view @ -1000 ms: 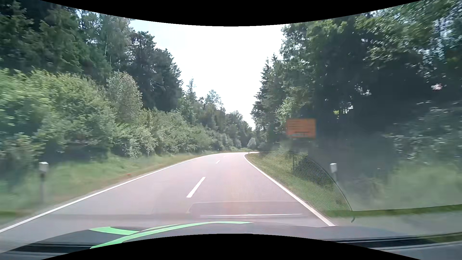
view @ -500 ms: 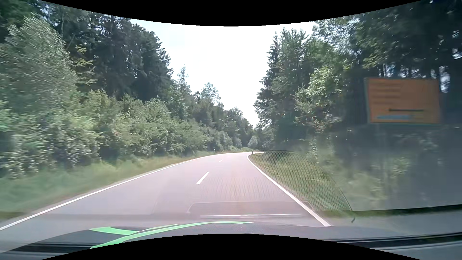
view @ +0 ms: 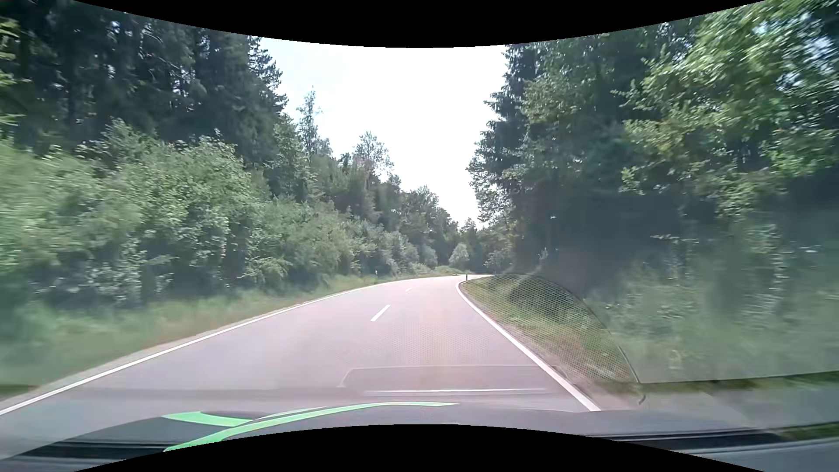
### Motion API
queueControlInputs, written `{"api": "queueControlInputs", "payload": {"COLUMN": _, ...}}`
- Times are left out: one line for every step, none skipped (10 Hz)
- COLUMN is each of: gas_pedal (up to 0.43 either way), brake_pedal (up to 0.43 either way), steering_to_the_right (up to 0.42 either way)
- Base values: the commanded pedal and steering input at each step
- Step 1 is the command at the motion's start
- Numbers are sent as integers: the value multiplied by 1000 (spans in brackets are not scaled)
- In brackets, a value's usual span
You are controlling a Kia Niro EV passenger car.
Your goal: Follow the waypoints while adhering to traffic rules and regulations
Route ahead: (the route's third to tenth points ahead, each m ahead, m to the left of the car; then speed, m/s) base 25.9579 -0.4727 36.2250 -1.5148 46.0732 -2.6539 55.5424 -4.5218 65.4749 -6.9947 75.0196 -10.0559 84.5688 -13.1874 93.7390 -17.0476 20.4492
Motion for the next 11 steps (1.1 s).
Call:
{"api": "queueControlInputs", "payload": {"gas_pedal": 0, "brake_pedal": 177, "steering_to_the_right": 17}}
{"api": "queueControlInputs", "payload": {"gas_pedal": 0, "brake_pedal": 177, "steering_to_the_right": 16}}
{"api": "queueControlInputs", "payload": {"gas_pedal": 0, "brake_pedal": 177, "steering_to_the_right": 16}}
{"api": "queueControlInputs", "payload": {"gas_pedal": 0, "brake_pedal": 177, "steering_to_the_right": 16}}
{"api": "queueControlInputs", "payload": {"gas_pedal": 0, "brake_pedal": 183, "steering_to_the_right": 16}}
{"api": "queueControlInputs", "payload": {"gas_pedal": 0, "brake_pedal": 183, "steering_to_the_right": 16}}
{"api": "queueControlInputs", "payload": {"gas_pedal": 0, "brake_pedal": 183, "steering_to_the_right": 16}}
{"api": "queueControlInputs", "payload": {"gas_pedal": 0, "brake_pedal": 183, "steering_to_the_right": 15}}
{"api": "queueControlInputs", "payload": {"gas_pedal": 0, "brake_pedal": 183, "steering_to_the_right": 16}}
{"api": "queueControlInputs", "payload": {"gas_pedal": 0, "brake_pedal": 183, "steering_to_the_right": 18}}
{"api": "queueControlInputs", "payload": {"gas_pedal": 0, "brake_pedal": 189, "steering_to_the_right": 21}}
